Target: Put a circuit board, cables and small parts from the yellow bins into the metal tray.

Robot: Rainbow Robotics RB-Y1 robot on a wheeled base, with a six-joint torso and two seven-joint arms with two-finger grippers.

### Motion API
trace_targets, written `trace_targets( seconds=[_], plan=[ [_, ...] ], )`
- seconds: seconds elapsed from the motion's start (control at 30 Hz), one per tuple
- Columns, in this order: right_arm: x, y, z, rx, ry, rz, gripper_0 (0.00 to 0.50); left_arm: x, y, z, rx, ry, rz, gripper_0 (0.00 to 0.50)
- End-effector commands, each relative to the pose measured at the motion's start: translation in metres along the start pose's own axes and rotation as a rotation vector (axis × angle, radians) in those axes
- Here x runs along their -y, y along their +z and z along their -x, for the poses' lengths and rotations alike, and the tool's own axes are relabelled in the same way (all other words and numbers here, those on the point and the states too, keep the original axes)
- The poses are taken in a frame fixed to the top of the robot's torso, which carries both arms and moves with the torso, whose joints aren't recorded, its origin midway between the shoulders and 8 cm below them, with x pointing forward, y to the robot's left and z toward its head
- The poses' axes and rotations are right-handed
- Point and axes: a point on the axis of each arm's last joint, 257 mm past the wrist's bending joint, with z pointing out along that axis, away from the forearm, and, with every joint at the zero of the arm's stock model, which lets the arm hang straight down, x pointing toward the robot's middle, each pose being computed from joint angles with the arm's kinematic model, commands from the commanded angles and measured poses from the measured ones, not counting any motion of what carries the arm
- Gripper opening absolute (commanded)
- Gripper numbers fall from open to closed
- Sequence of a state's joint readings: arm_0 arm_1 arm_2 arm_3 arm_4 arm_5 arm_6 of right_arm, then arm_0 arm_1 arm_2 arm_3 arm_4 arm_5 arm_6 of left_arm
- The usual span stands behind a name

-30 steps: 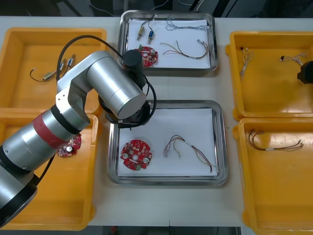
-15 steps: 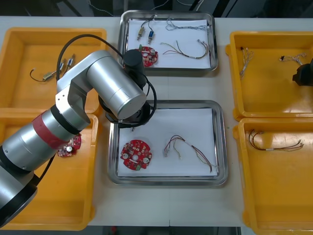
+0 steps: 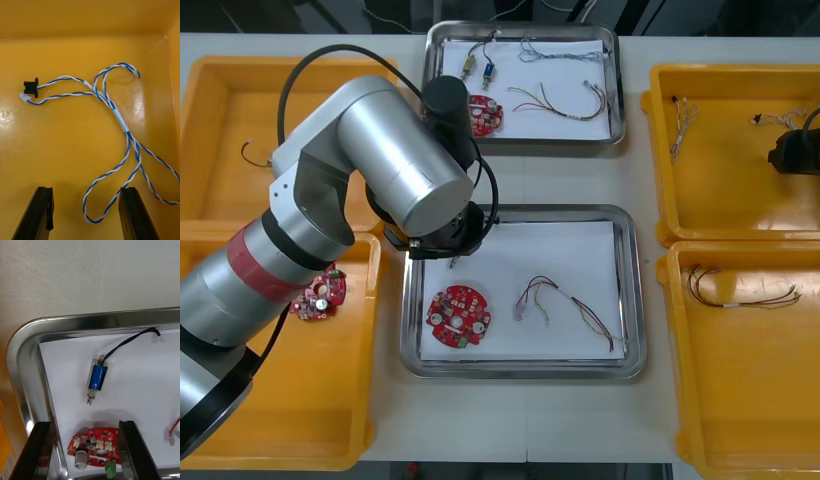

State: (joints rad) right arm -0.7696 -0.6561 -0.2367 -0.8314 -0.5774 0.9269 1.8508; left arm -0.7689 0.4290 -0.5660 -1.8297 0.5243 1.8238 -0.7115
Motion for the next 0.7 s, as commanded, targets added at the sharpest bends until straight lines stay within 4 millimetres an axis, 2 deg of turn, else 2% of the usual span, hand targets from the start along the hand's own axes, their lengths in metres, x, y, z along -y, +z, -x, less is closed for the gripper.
trace_targets(
  seconds=[0.03, 0.13, 0.4, 0.47, 0.5, 0.57, 0.6, 0.63, 0.67, 0.7],
  plan=[
    [-0.01, 0.002, 0.006, 0.016, -0.021, 0.008, 0.5, -0.026, -0.042, 0.024, 0.036, -0.083, -0.031, 0.5],
    [-0.011, 0.003, 0.002, 0.015, -0.02, 0.016, 0.5, -0.039, -0.061, 0.041, 0.059, -0.099, -0.068, 0.5],
    [-0.01, 0.004, -0.001, 0.013, -0.033, 0.014, 0.5, -0.081, -0.082, 0.074, 0.11, -0.113, -0.071, 0.5],
    [-0.008, 0.004, 0.0, 0.015, -0.036, 0.011, 0.442, -0.089, -0.086, 0.082, 0.114, -0.129, -0.064, 0.5],
    [-0.01, 0.004, 0.0, 0.016, -0.039, 0.013, 0.384, -0.095, -0.089, 0.088, 0.117, -0.14, -0.058, 0.5],
    [-0.008, 0.004, 0.001, 0.019, -0.044, 0.011, 0.224, -0.108, -0.095, 0.1, 0.122, -0.162, -0.051, 0.5],
    [-0.009, 0.004, 0.001, 0.02, -0.045, 0.012, 0.176, -0.112, -0.096, 0.103, 0.121, -0.165, -0.051, 0.5],
    [-0.009, 0.004, 0.001, 0.021, -0.051, 0.01, 0.094, -0.12, -0.098, 0.109, 0.121, -0.171, -0.051, 0.5],
    [-0.009, 0.004, 0.001, 0.019, -0.058, 0.009, 0.044, -0.128, -0.102, 0.115, 0.123, -0.174, -0.047, 0.5],
    [-0.008, 0.004, 0.001, 0.02, -0.062, 0.007, 0.022, -0.132, -0.102, 0.117, 0.121, -0.177, -0.046, 0.5]
  ],
)
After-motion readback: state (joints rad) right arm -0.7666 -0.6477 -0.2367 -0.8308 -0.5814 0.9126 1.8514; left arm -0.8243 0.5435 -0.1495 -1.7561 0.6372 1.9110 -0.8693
